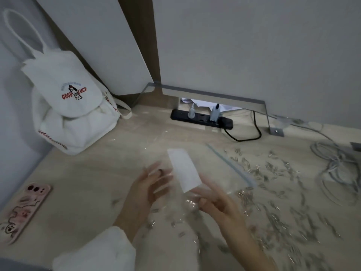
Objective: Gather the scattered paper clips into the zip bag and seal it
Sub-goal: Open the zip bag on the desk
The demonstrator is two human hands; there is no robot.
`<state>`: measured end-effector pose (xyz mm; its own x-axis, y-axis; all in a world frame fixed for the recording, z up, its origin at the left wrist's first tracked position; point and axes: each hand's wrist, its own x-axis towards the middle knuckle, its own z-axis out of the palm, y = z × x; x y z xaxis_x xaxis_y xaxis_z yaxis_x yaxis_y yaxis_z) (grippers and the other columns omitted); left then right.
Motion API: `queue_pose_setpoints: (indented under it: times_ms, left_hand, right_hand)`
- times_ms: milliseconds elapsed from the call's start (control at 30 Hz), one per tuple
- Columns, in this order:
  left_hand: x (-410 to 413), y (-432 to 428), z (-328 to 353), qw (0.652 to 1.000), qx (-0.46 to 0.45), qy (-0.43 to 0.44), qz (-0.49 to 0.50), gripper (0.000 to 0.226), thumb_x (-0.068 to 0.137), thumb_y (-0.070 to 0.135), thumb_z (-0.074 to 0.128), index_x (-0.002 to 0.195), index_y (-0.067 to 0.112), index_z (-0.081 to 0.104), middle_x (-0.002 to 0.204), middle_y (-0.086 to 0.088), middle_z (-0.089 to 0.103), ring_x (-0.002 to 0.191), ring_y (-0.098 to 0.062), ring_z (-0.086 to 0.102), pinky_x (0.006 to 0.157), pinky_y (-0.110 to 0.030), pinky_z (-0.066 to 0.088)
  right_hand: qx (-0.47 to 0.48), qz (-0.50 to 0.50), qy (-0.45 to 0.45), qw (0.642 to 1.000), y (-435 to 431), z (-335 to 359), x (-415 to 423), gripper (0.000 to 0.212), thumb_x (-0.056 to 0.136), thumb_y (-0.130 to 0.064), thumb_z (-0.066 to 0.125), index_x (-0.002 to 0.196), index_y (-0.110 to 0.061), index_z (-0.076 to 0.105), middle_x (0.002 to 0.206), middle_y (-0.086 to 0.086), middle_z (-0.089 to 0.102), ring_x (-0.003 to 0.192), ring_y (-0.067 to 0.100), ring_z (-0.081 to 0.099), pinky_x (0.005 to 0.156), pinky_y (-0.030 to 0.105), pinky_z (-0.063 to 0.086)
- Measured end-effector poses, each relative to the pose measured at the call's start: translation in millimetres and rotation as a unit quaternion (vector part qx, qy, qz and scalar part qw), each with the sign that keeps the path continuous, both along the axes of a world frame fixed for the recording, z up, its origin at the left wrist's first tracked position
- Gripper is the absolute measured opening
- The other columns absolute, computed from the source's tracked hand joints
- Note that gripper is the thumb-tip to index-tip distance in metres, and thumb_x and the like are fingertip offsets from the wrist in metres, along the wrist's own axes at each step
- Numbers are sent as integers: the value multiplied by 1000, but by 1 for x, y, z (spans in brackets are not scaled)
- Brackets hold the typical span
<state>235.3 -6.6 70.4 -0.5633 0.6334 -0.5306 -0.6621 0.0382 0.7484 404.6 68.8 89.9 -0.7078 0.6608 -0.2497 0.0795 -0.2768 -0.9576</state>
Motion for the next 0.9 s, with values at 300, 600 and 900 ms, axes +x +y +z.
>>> queue_pose_setpoints:
  times_ms: [300, 600, 900]
  left_hand:
    - [17, -39, 9, 985, -42, 137, -99, 27, 92, 6, 46, 108, 20, 62, 72, 3, 68, 50, -5, 55, 44, -17, 44]
    - [8, -39, 8, 965, -108, 224, -88, 27, 92, 8, 47, 106, 25, 63, 84, 0, 70, 54, -2, 57, 53, -16, 46]
    - [75, -11, 47, 909, -105, 390, -100, 30, 79, 39, 68, 90, 14, 58, 86, 0, 66, 70, -1, 60, 59, -11, 44]
  right_hand:
    - [-279, -60, -19, 958, 28, -15, 67, 65, 62, -44, 73, 109, -3, 56, 71, 3, 64, 56, 13, 60, 51, 24, 53]
    - [-205, 21, -76, 976, 31, -15, 76, 15, 79, -16, 62, 90, -6, 63, 73, 5, 50, 63, 13, 52, 54, 20, 49]
    - [-59, 50, -20, 997, 21, 32, 72, 12, 76, -16, 59, 67, -9, 57, 54, 0, 56, 51, 9, 53, 55, 15, 47]
